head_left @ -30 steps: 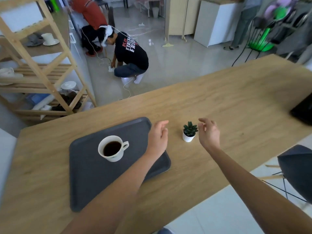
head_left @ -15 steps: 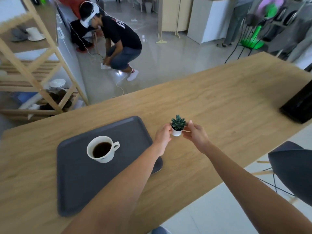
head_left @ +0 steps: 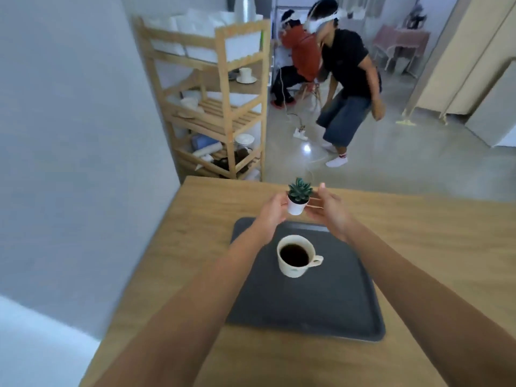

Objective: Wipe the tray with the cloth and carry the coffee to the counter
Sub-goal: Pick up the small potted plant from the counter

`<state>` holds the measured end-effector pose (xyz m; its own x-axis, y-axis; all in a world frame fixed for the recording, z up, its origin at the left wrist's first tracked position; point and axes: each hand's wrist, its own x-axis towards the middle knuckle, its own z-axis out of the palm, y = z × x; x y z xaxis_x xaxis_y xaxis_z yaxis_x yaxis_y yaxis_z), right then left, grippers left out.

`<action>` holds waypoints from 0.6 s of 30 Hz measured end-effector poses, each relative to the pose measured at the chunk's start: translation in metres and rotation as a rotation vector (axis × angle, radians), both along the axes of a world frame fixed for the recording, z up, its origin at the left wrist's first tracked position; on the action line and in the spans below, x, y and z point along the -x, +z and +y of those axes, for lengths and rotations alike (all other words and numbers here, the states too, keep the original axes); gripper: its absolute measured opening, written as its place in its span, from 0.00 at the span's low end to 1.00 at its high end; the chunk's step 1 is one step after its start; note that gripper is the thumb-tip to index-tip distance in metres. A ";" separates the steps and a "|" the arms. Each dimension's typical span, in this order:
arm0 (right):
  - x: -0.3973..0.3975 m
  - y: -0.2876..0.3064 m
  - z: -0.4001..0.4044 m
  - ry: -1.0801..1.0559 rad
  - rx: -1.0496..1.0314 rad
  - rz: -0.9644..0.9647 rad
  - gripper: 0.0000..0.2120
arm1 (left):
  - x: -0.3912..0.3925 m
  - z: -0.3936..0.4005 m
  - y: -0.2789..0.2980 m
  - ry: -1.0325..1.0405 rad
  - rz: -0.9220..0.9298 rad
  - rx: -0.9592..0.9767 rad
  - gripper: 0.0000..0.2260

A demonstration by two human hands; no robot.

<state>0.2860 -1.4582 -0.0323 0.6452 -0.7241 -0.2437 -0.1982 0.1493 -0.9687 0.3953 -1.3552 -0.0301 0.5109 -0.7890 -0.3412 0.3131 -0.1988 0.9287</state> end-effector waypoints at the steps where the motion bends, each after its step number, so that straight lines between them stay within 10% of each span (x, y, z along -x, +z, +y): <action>1: -0.029 -0.001 0.009 0.046 -0.017 0.004 0.22 | -0.023 0.012 -0.002 0.043 0.004 -0.007 0.13; 18: -0.307 -0.081 0.068 0.211 -0.179 0.119 0.31 | -0.264 0.070 -0.085 0.268 0.217 -0.108 0.12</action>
<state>0.5929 -1.3901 -0.1130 0.7362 -0.5158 -0.4381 -0.3533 0.2591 -0.8989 0.6592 -1.2856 -0.1156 0.6013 -0.5906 -0.5382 0.5549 -0.1760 0.8131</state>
